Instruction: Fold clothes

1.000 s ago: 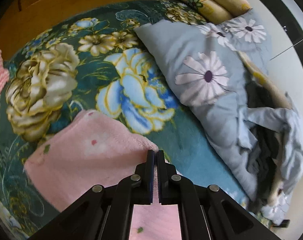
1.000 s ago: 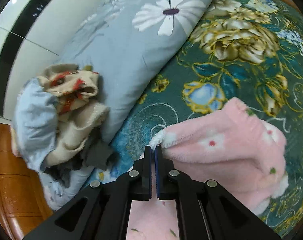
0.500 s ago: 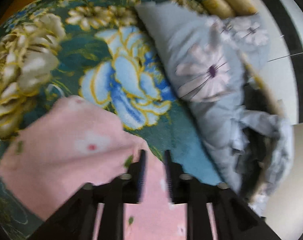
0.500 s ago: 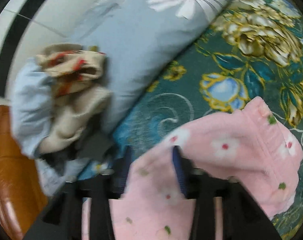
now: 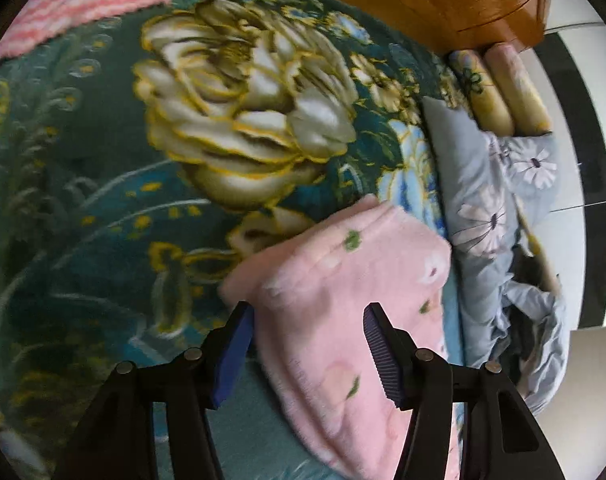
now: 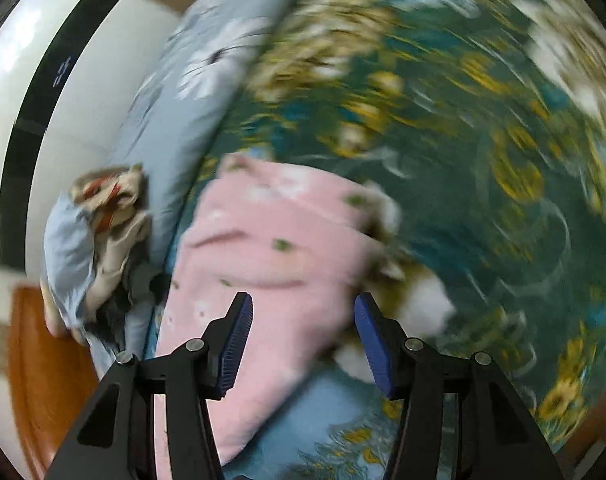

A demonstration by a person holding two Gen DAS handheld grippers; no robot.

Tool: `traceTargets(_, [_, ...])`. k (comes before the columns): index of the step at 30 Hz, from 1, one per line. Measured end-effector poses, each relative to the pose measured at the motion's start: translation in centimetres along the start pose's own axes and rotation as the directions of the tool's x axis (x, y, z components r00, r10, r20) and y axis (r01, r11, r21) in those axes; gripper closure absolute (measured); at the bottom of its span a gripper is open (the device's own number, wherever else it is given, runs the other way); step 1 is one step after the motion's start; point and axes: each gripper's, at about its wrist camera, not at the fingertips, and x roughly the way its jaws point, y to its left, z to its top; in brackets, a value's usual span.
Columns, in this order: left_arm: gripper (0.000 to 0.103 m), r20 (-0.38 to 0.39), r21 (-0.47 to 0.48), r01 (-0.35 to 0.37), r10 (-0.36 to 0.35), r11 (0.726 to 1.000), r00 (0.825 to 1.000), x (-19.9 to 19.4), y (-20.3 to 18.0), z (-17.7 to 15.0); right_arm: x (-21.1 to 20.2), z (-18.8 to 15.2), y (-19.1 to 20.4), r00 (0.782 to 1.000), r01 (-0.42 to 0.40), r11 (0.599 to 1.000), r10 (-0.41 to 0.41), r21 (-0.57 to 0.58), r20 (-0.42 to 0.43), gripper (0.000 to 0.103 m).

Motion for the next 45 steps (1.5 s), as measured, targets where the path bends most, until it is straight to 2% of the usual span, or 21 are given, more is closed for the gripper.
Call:
traceTargets(1, [0.046, 0.003, 0.002, -0.009, 0.009, 1.0, 1.0, 0.4, -0.2, 0.0, -0.1, -0.3, -0.8, 1.0, -0.015, 0.999, 0.015, 0.028, 0.003, 0.048])
traceTargets(3, [0.063, 0.009, -0.025, -0.022, 0.022, 0.999, 1.0, 1.1, 0.2, -0.2, -0.3, -0.8, -1.9, 0.999, -0.049, 0.996, 0.048, 0.07, 0.01, 0.048])
traceTargets(4, [0.066, 0.017, -0.039, -0.024, 0.024, 0.999, 1.0, 1.0, 0.5, -0.3, -0.4, -1.0, -2.2, 0.998, -0.061, 0.995, 0.06, 0.075, 0.012, 0.048])
traceTargets(6, [0.081, 0.034, -0.046, -0.028, 0.03, 0.999, 0.999, 1.0, 0.8, -0.6, -0.5, -1.4, -2.3, 0.997, -0.081, 0.994, 0.08, 0.071, 0.015, 0.048])
traceTargets(9, [0.089, 0.04, -0.054, -0.039, 0.042, 0.998, 0.998, 1.0, 1.0, -0.6, 0.6, -1.4, -2.1, 0.994, -0.107, 0.992, 0.107, 0.062, 0.013, 0.047])
traceTargets(13, [0.091, 0.048, -0.055, -0.062, 0.065, 0.997, 0.997, 0.8, -0.1, -0.4, 2.8, -1.1, -2.6, 0.987, -0.158, 0.981, 0.157, 0.111, 0.022, 0.038])
traceTargets(14, [0.09, 0.042, -0.05, -0.075, 0.077, 0.996, 0.996, 1.0, -0.2, -0.3, 3.4, -1.0, -2.8, 0.987, -0.163, 0.979, 0.161, 0.126, 0.024, 0.034])
traceTargets(17, [0.083, 0.019, -0.057, -0.094, 0.096, 0.994, 0.995, 1.0, 0.2, -0.5, 5.0, -0.5, -3.0, 0.986, -0.166, 0.975, 0.163, 0.146, 0.028, 0.034])
traceTargets(19, [0.07, 0.009, -0.084, -0.087, 0.088, 0.993, 0.996, 0.5, 0.8, -0.8, 5.8, 0.0, -2.9, 0.986, -0.164, 0.976, 0.161, 0.146, 0.03, 0.034])
traceTargets(20, [0.059, 0.009, -0.096, -0.08, 0.081, 0.992, 0.997, 0.2, 1.1, -0.9, 6.2, 0.2, -2.8, 0.986, -0.166, 0.976, 0.163, 0.145, 0.031, 0.034])
traceTargets(23, [0.037, 0.024, -0.082, -0.074, 0.076, 0.994, 0.997, -0.3, 1.3, -1.2, 6.8, 0.9, -1.9, 0.99, -0.142, 0.982, 0.138, 0.125, 0.035, 0.035])
traceTargets(25, [0.036, 0.03, -0.066, -0.109, 0.112, 0.992, 0.993, -0.1, 1.4, -1.2, 7.0, 1.2, -1.0, 0.996, -0.09, 0.991, 0.087, 0.102, 0.039, 0.061])
traceTargets(26, [0.036, 0.037, -0.072, -0.098, 0.101, 0.993, 0.994, -0.1, 1.6, -1.2, 7.1, 1.4, -0.5, 0.998, -0.061, 0.993, 0.058, 0.097, 0.036, 0.078])
traceTargets(29, [0.035, 0.067, -0.091, -0.056, 0.062, 0.994, 0.996, -0.2, 2.0, -1.1, 7.1, 1.9, 0.4, 0.999, -0.031, 0.997, 0.029, 0.077, 0.036, 0.086])
traceTargets(31, [0.037, 0.07, -0.089, -0.046, 0.052, 0.995, 0.996, 0.1, 1.7, -0.9, 6.6, 2.3, 1.3, 0.999, -0.038, 0.997, 0.035, 0.065, 0.041, 0.088])
traceTargets(32, [0.055, 0.072, -0.088, -0.041, 0.048, 0.995, 0.996, 0.2, 1.5, -0.9, 6.3, 2.5, 1.8, 0.998, -0.043, 0.997, 0.04, 0.06, 0.043, 0.088])
traceTargets(33, [0.086, 0.074, -0.086, -0.036, 0.043, 0.996, 0.996, 0.3, 1.4, -0.8, 6.0, 2.7, 2.3, 0.998, -0.05, 0.997, 0.047, 0.054, 0.045, 0.089])
traceTargets(36, [0.091, 0.087, -0.076, -0.032, 0.039, 0.997, 0.995, 0.1, -0.6, -0.3, 4.7, 3.6, 4.7, 0.996, -0.071, 0.997, 0.071, 0.008, 0.052, 0.09])
traceTargets(39, [0.092, 0.117, -0.023, 0.08, -0.076, 0.997, 0.99, -2.1, -4.3, 0.8, 2.5, 4.6, 8.0, 0.99, -0.12, 0.991, 0.124, -0.062, 0.064, 0.091])
traceTargets(42, [0.092, 0.146, 0.106, 0.198, -0.212, 0.974, 0.966, -5.5, -8.6, 2.2, -0.8, 5.3, 11.3, 0.974, -0.187, 0.97, 0.204, -0.154, 0.101, 0.091])
traceTargets(45, [0.091, 0.16, 0.192, 0.219, -0.251, 0.957, 0.955, -8.0, -9.5, 2.6, -3.9, 5.3, 11.8, 0.951, -0.231, 0.95, 0.266, -0.212, 0.157, 0.091])
